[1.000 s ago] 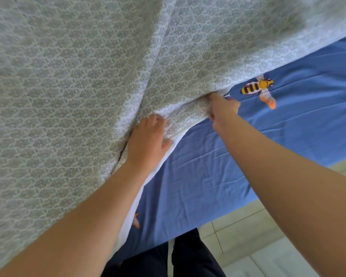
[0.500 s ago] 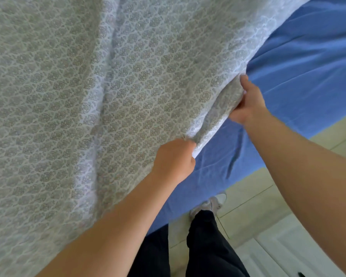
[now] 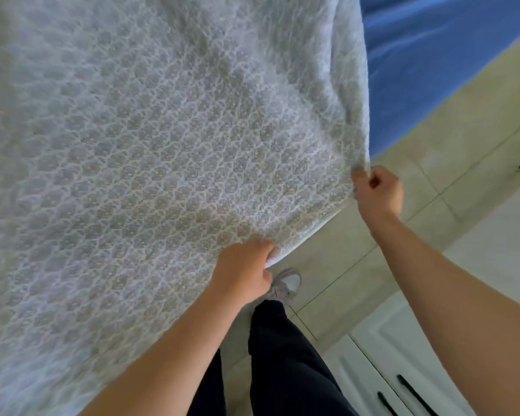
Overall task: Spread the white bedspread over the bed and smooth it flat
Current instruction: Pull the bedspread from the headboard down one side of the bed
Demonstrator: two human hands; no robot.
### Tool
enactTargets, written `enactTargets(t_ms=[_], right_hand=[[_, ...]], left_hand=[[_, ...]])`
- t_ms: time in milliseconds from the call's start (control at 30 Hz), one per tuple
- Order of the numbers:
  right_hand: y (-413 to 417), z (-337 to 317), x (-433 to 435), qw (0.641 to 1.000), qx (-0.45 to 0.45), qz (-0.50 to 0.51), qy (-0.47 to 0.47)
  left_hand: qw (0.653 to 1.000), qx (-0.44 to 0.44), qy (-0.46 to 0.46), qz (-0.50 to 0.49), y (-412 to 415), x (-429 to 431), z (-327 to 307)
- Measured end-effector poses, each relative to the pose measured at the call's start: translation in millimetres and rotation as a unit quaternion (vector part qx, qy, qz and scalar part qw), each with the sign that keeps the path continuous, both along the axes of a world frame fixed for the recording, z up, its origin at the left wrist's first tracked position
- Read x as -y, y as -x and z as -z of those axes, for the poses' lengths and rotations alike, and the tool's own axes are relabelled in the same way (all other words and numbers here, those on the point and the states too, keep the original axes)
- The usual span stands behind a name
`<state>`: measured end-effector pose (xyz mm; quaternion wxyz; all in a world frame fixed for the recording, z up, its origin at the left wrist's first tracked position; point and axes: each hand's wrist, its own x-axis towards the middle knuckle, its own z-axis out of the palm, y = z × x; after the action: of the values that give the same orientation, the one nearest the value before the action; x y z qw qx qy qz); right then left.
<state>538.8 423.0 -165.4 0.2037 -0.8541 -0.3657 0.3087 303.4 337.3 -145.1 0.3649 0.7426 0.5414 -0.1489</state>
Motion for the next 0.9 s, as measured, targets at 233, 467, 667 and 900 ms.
enactTargets(t_ms=[233, 467, 667, 900], right_hand=[[-26.2, 19.6, 20.5, 0.991, -0.121, 0.028, 0.05], [-52.8, 33.4, 50.9, 0.972, -0.187, 0.101, 0.102], [-71.3, 19.8, 13.2, 0.928, -0.315, 0.042, 0.195], [-91.5, 8.1, -54.2, 0.959, -0.261, 0.04, 0.105]], left_hand=[[0.997, -0.043, 0.056, 0.045, -27.8, 12.4, 13.1], [0.982, -0.093, 0.153, 0.061, -51.1, 17.1, 20.8], [0.974, -0.14, 0.181, 0.01, -77.5, -11.6, 29.6], [0.996, 0.032, 0.045, -0.074, -138.3, -65.5, 2.6]])
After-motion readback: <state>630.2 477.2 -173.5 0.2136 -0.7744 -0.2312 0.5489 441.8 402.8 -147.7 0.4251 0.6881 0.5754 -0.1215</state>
